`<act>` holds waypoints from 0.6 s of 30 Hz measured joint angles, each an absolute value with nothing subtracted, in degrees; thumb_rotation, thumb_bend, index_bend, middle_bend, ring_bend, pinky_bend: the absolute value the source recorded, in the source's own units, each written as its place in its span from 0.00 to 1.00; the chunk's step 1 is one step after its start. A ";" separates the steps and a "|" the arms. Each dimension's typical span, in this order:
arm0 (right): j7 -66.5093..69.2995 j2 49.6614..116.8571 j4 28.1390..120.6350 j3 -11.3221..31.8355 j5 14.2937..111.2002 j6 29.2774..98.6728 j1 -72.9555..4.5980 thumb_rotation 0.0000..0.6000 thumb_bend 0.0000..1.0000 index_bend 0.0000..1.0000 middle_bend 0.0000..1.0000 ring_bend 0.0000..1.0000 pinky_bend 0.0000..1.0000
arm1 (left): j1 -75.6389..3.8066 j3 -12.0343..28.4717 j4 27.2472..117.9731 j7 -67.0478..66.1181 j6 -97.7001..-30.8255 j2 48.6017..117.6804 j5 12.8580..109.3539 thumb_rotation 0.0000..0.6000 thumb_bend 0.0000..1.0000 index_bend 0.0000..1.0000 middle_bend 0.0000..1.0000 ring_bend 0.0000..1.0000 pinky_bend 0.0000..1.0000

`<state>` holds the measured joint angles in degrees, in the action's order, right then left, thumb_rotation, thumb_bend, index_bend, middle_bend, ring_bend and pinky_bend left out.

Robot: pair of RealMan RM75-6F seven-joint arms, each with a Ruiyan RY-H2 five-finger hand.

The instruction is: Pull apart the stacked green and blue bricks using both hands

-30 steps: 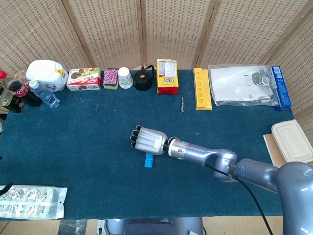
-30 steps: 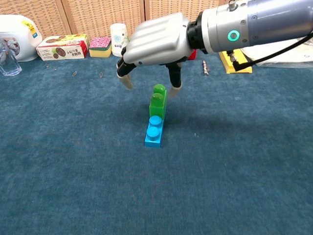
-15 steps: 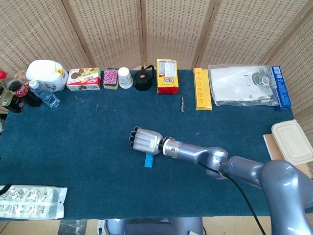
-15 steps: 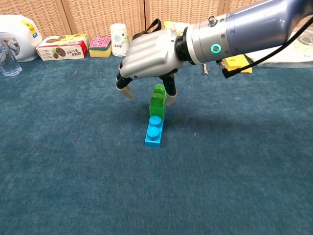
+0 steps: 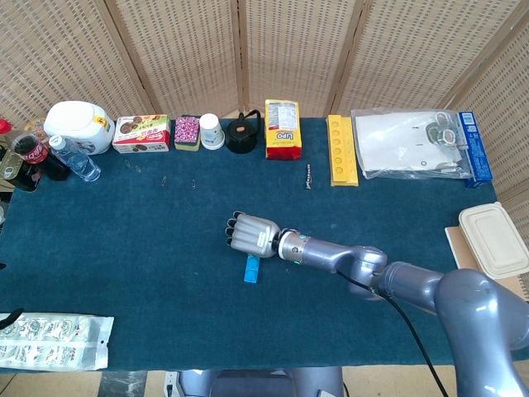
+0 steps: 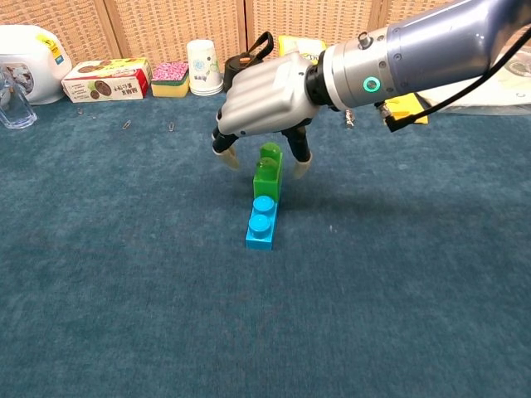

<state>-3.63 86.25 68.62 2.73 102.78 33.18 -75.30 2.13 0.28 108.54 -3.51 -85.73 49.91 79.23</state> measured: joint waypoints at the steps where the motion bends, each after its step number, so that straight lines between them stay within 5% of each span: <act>1: -3.69 86.33 68.48 2.63 102.62 33.12 -75.32 1.00 0.00 0.34 0.31 0.27 0.31 | 2.18 0.26 108.59 -3.49 -85.80 49.86 79.22 0.88 0.18 0.27 0.17 0.04 0.21; 10: -4.32 88.20 66.41 1.25 101.53 32.30 -75.43 1.00 0.00 0.47 0.38 0.38 0.39 | 2.46 0.02 108.76 -3.13 -85.80 49.54 79.02 0.88 0.18 0.27 0.17 0.04 0.21; 18: -3.83 90.56 64.10 0.46 100.97 33.81 -75.15 1.00 0.00 0.64 0.54 0.56 0.55 | 2.55 0.02 108.51 -2.73 -85.77 49.36 78.84 0.88 0.18 0.27 0.17 0.04 0.21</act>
